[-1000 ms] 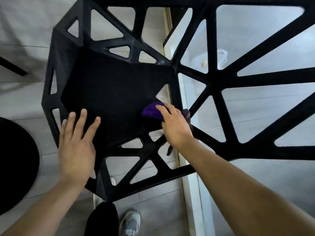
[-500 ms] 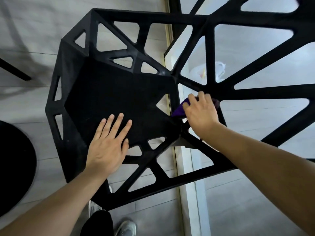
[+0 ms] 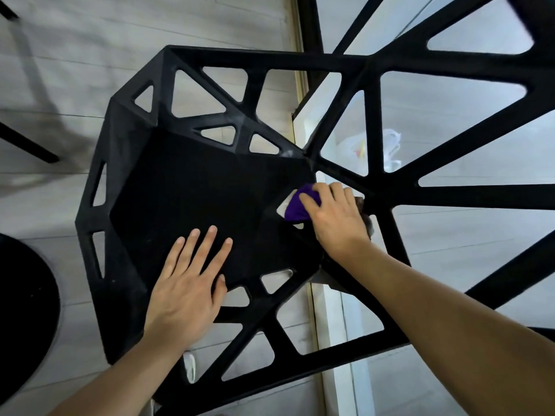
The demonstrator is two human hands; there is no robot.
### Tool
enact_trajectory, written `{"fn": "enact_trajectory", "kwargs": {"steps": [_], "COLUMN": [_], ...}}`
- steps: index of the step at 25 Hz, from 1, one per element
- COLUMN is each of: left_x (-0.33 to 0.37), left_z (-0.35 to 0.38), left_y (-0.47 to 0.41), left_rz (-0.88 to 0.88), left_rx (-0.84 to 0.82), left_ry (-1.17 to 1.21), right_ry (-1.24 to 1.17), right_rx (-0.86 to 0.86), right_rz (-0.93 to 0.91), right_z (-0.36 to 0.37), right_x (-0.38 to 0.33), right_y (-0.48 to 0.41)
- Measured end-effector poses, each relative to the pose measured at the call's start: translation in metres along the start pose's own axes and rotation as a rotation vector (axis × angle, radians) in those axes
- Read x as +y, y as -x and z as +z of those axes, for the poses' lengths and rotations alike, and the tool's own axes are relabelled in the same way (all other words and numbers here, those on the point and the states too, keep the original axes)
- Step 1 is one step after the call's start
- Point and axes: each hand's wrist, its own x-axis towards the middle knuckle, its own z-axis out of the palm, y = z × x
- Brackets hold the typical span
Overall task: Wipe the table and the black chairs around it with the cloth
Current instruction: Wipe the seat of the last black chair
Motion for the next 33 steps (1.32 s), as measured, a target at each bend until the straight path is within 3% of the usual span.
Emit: {"fn": "enact_trajectory", "kwargs": {"steps": [4,10,15,17,20,23,27,30,33], "left_x": [0.001,0.005,0.005,0.005,0.002,0.005,-0.021,-0.046,-0.036], "left_z": [-0.001,-0.004,-0.004,-0.003,-0.004,-0.009,-0.026,-0.047,-0.057], "left_y": [0.0,-0.002,0.0,-0.001,0.001,-0.004,0.01,0.055,0.104], "left_rz": [-0.009,-0.029,-0.022,-0.012,-0.008,-0.005,-0.118,-0.328,-0.387], "left_rx": [-0.005,-0.022,-0.009,0.001,-0.006,-0.054,-0.049,0.01,-0.055], "left_ry": [-0.014,-0.004,0.0,-0.005,-0.013,0.008,0.051,0.102,0.251], "right_ry": [0.045,0.228,0.4,0.314,-0.049,-0.216,-0.499,-0.478,-0.601], "right_rx": [0.128,-0.128,-0.176,-0.179,-0.124,-0.248,-0.328,-0.299,-0.265], "right_rz": [-0.132,-0.169,-0.154,-0.011,0.132,0.127,0.44,0.323,0.065], "right_z": [-0.014,-0.014,-0.036,-0.044,-0.045,-0.022,-0.004,-0.002,-0.013], "right_x": [-0.01,0.033,0.046,0.046,0.033,-0.021,-0.076,-0.084,-0.107], "right_y": [-0.064,-0.074,-0.026,-0.019,0.0,0.033,0.052,0.062,0.071]}}
